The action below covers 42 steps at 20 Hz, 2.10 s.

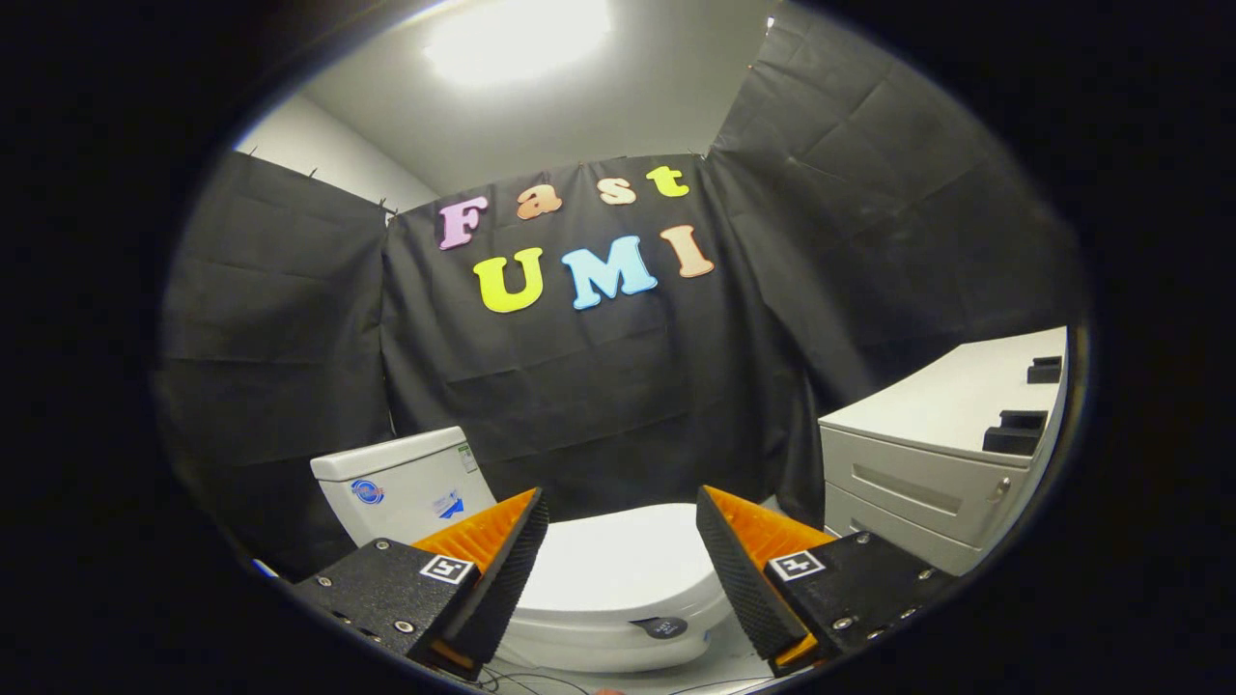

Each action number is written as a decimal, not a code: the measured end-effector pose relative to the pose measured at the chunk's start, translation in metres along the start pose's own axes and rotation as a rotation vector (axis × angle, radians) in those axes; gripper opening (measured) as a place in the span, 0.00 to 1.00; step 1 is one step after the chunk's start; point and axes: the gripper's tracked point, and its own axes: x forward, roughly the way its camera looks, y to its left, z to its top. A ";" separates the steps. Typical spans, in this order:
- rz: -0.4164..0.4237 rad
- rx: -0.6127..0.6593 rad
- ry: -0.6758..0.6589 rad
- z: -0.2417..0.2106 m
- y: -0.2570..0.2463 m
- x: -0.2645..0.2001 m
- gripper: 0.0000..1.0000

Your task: Open the toilet lid.

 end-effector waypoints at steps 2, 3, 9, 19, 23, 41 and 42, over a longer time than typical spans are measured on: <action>-0.013 0.052 0.003 -0.007 -0.006 0.007 0.96; -0.021 0.076 0.005 -0.012 -0.009 0.010 0.96; -0.072 0.203 0.021 -0.039 -0.027 0.018 0.96; -0.128 0.384 0.114 -0.100 -0.039 0.031 0.96; -0.149 0.461 0.176 -0.129 -0.045 0.038 0.96; -0.289 0.729 0.422 -0.239 -0.072 0.031 0.95; -0.291 0.736 0.427 -0.243 -0.071 0.034 0.94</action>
